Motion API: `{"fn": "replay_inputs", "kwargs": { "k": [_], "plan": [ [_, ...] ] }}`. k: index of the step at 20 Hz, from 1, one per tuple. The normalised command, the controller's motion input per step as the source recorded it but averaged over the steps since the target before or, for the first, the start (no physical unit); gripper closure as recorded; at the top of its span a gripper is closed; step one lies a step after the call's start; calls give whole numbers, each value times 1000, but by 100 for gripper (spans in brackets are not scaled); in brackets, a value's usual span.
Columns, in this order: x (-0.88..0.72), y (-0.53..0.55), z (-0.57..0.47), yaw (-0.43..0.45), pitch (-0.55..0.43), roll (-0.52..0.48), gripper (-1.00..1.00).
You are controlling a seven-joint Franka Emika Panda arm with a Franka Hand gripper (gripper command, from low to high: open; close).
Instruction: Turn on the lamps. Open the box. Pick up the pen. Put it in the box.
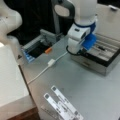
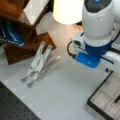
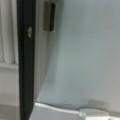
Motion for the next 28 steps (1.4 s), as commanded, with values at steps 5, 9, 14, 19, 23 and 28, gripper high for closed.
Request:
{"fn": "replay_inputs", "kwargs": {
  "k": [5,9,14,19,23,28],
  "plan": [
    [-120,-491,70,168,30,-110,-100],
    [-161,-438,-51,92,-38,-114,-100],
    [-216,-206,-134,-21,-76,-135,-100],
    [-208,61,-108,-68,-133,-136,-100],
    [-219,120,-24,-38,-138,-117,-100],
    [-228,94,-37,7,-152,-118,-100]
  ]
}}
